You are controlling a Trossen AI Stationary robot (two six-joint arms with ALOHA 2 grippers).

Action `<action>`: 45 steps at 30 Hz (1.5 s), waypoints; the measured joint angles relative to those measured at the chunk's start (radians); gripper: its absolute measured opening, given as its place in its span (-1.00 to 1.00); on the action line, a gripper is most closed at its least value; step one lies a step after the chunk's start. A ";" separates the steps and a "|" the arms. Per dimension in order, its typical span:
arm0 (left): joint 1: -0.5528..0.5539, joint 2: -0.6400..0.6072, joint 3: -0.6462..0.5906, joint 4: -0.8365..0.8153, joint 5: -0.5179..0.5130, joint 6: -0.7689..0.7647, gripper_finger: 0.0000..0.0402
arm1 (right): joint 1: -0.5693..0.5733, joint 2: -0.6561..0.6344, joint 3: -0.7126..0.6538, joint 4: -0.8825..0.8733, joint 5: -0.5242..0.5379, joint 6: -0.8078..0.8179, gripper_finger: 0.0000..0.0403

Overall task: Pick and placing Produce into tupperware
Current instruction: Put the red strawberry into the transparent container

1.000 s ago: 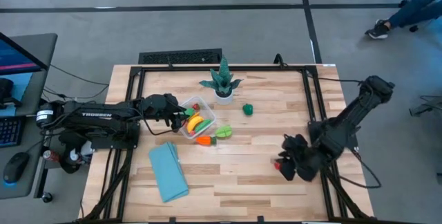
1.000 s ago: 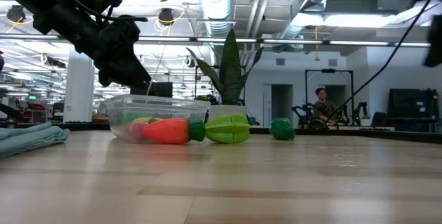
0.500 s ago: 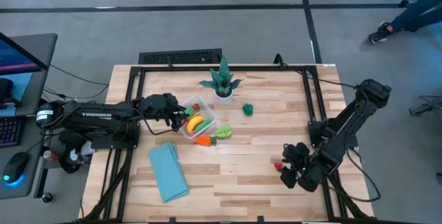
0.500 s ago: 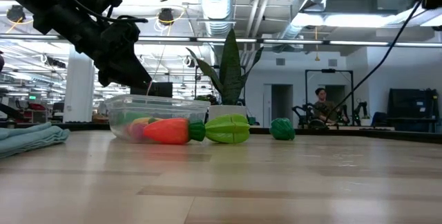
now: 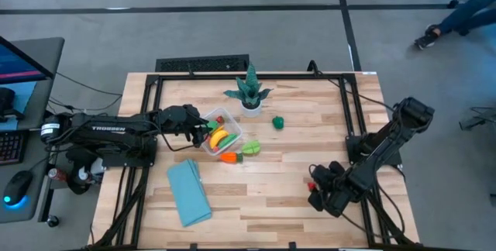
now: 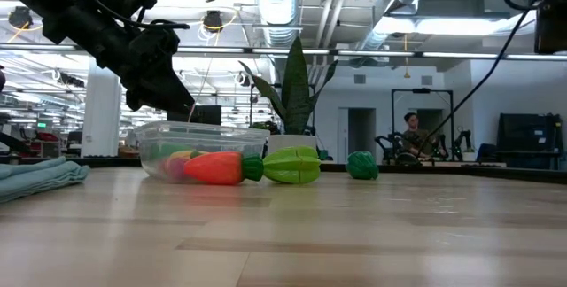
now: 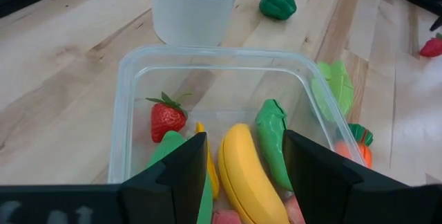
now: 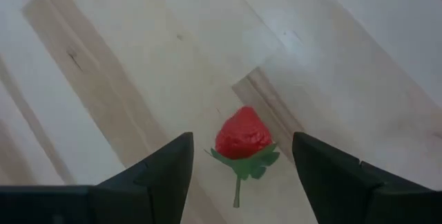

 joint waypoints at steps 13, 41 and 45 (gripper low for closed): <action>0.000 0.000 0.000 0.000 -0.028 -0.009 -0.11 | -0.002 0.016 0.001 -0.003 -0.003 -0.004 0.19; 0.000 0.000 0.000 0.000 -0.052 -0.008 -0.11 | -0.002 0.016 -0.039 0.048 -0.019 -0.144 0.19; 0.000 0.000 0.000 0.000 -0.051 -0.009 -0.11 | -0.010 0.016 -0.050 0.066 -0.025 -0.141 0.19</action>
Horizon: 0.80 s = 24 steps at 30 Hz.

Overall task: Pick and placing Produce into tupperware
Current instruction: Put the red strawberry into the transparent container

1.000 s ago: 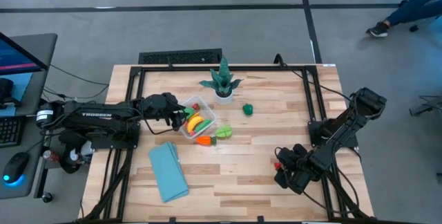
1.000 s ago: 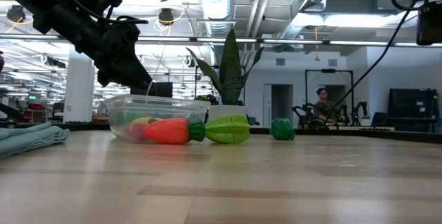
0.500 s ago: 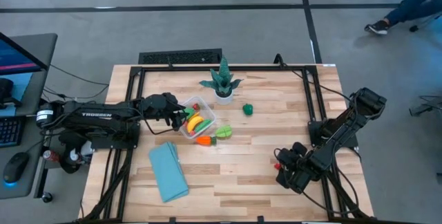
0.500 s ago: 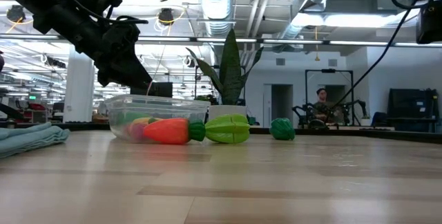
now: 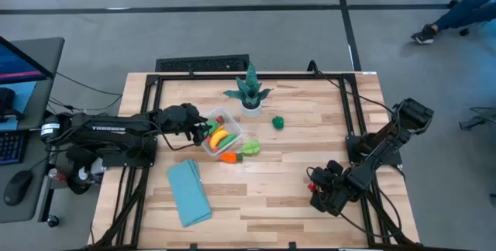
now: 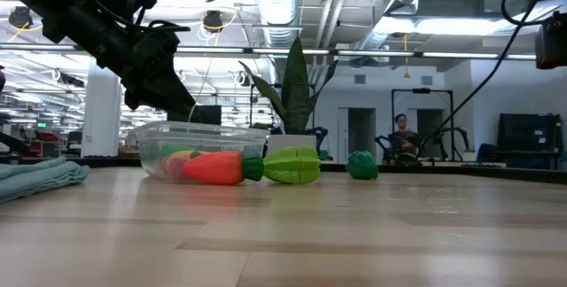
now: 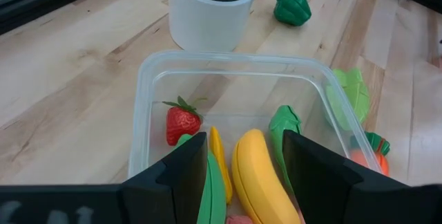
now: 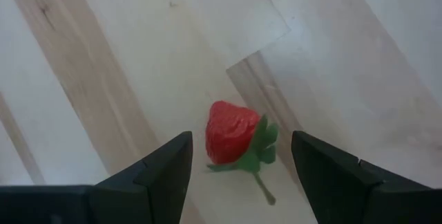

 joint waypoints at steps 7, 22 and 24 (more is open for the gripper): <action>0.000 0.000 0.000 0.000 0.000 0.000 -0.11 | -0.027 0.000 0.000 -0.001 0.002 -0.064 0.19; 0.000 0.000 0.000 0.000 0.000 -0.001 -0.11 | -0.044 0.000 0.000 0.025 -0.073 -0.222 0.19; 0.000 0.000 0.000 0.000 0.000 -0.001 -0.11 | -0.044 0.000 0.000 0.029 -0.073 -0.223 0.19</action>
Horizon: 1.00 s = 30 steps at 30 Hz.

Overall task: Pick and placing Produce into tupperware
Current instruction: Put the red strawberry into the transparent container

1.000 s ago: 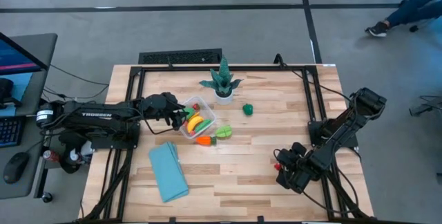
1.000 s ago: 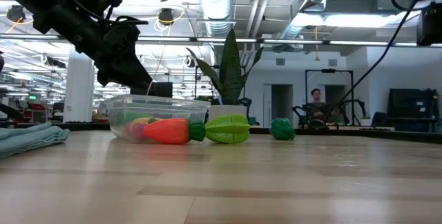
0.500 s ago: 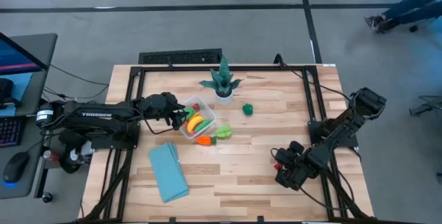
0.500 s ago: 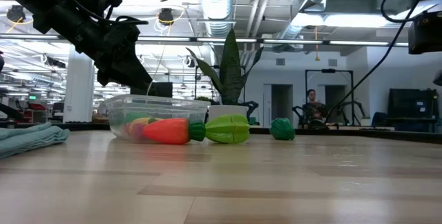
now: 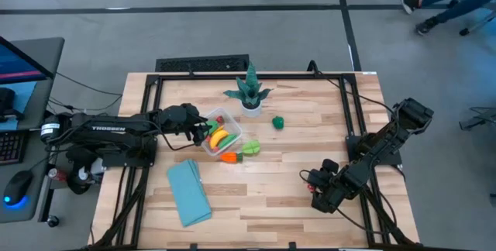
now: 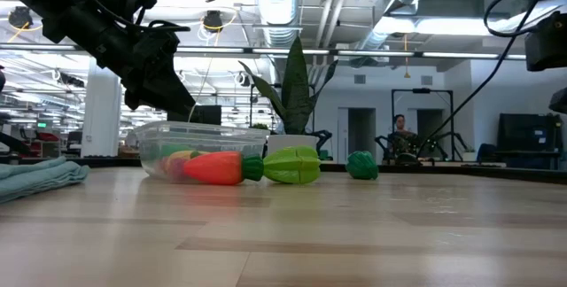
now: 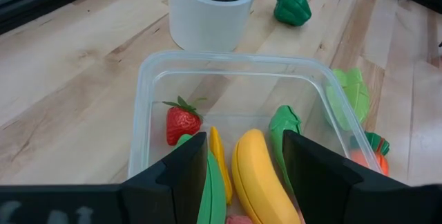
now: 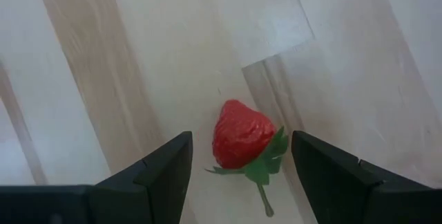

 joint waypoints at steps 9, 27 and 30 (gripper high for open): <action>0.000 0.000 0.000 0.000 0.000 -0.007 -0.11 | -0.001 0.000 0.000 0.000 -0.006 -0.001 0.19; 0.000 0.000 0.000 0.000 0.000 -0.009 -0.11 | -0.050 0.000 0.000 -0.003 -0.057 -0.057 0.19; 0.000 0.000 0.000 0.000 0.000 -0.009 -0.11 | -0.053 0.000 0.000 -0.001 -0.060 -0.056 0.19</action>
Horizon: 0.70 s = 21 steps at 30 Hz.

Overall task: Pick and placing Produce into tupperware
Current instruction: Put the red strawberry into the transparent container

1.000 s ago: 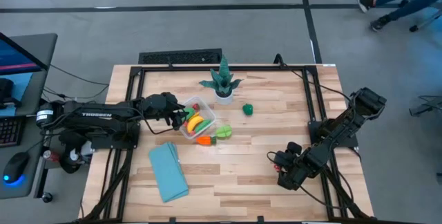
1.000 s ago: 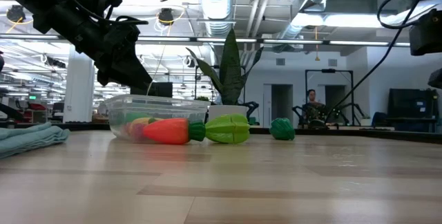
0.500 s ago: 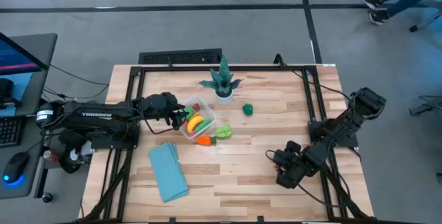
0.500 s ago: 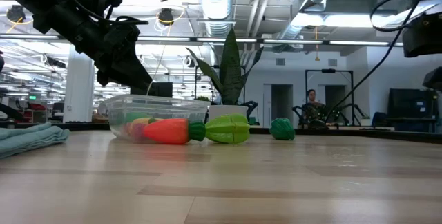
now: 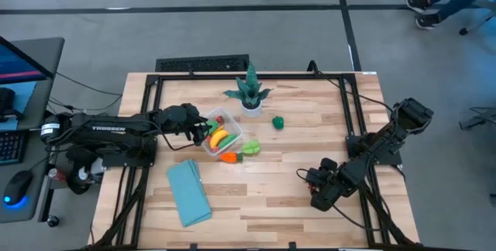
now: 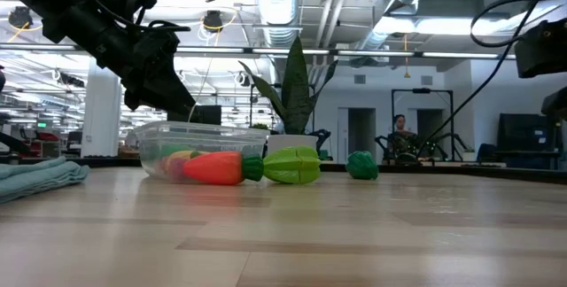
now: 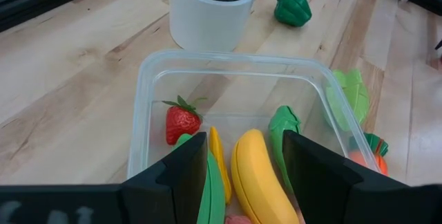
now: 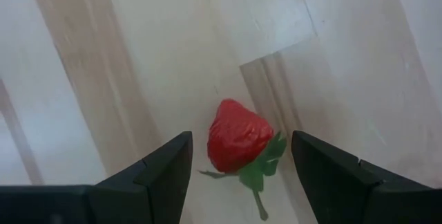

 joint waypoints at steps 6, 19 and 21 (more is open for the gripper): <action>0.000 0.000 0.000 0.000 0.000 0.000 -0.11 | -0.008 0.000 0.000 0.001 0.000 0.001 0.19; 0.000 0.000 0.000 0.000 0.000 0.000 -0.11 | -0.013 0.000 0.000 0.016 -0.003 0.002 -0.03; 0.000 0.000 0.000 0.000 0.000 0.000 -0.11 | -0.013 0.000 0.000 0.023 -0.003 0.002 -0.08</action>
